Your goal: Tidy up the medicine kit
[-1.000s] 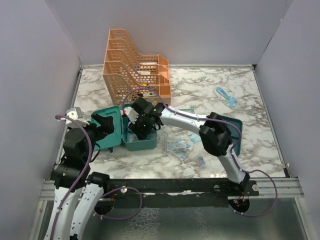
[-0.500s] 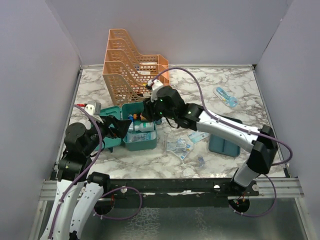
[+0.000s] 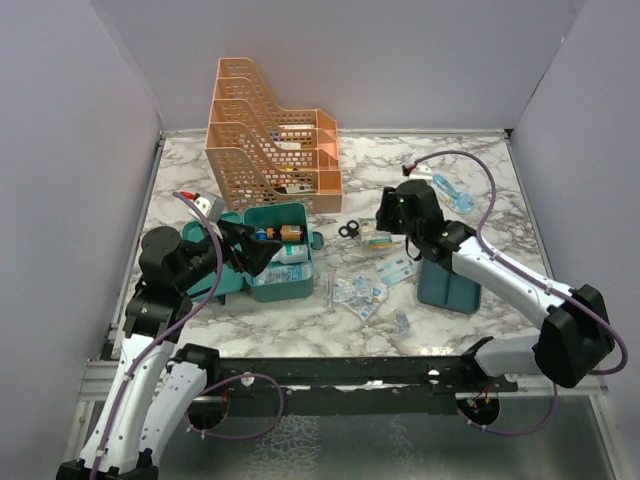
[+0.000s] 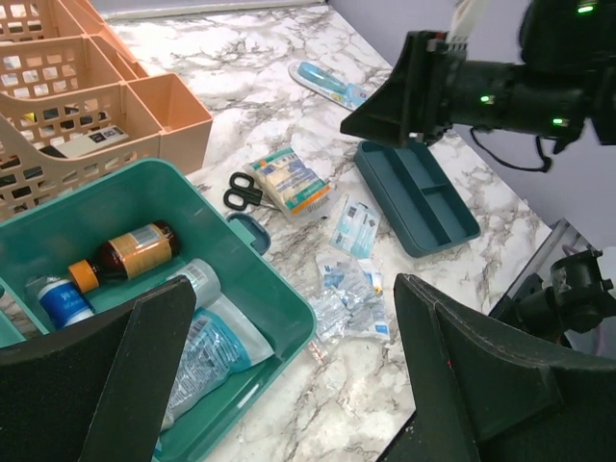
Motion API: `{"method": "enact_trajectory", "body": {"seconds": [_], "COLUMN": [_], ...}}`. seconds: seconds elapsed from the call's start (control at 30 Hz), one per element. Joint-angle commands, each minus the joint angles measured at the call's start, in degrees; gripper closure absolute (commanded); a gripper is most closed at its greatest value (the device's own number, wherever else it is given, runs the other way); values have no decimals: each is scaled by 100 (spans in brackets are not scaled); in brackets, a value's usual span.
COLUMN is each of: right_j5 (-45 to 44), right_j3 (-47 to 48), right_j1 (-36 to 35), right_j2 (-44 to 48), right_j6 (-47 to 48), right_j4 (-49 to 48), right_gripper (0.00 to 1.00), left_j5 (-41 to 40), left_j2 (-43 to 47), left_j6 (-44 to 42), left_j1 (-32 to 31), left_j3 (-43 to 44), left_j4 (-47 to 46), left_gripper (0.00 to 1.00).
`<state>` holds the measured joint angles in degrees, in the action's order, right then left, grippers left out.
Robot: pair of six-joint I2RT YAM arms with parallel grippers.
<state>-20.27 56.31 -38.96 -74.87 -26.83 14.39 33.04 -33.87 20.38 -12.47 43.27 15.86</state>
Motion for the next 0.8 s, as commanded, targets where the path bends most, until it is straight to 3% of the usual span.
{"method": "enact_trajectory", "body": {"seconds": [0.0, 0.1, 0.27, 0.53, 0.77], "right_j5": [691, 723, 1042, 1941, 2446], "right_j3": [-242, -96, 145, -321, -597], "right_j1": [869, 1031, 1484, 1716, 1787], "right_j2": [-540, -1165, -1926, -2153, -2286], "right_j6": [-163, 335, 284, -235, -471], "right_j4": [-290, -487, -348, -768, -1026], "right_gripper": [48, 48, 48, 51, 60], "left_j5": [42, -97, -192, -391, -417], "left_j2": [25, 33, 236, 412, 270], "left_j6": [60, 121, 177, 353, 332], "left_j1": [-1, 4, 4, 0, 1], "left_j3": [71, 102, 161, 85, 106], "left_j4": [-521, -502, -244, -196, -253], "left_gripper": [12, 12, 12, 12, 12]}}
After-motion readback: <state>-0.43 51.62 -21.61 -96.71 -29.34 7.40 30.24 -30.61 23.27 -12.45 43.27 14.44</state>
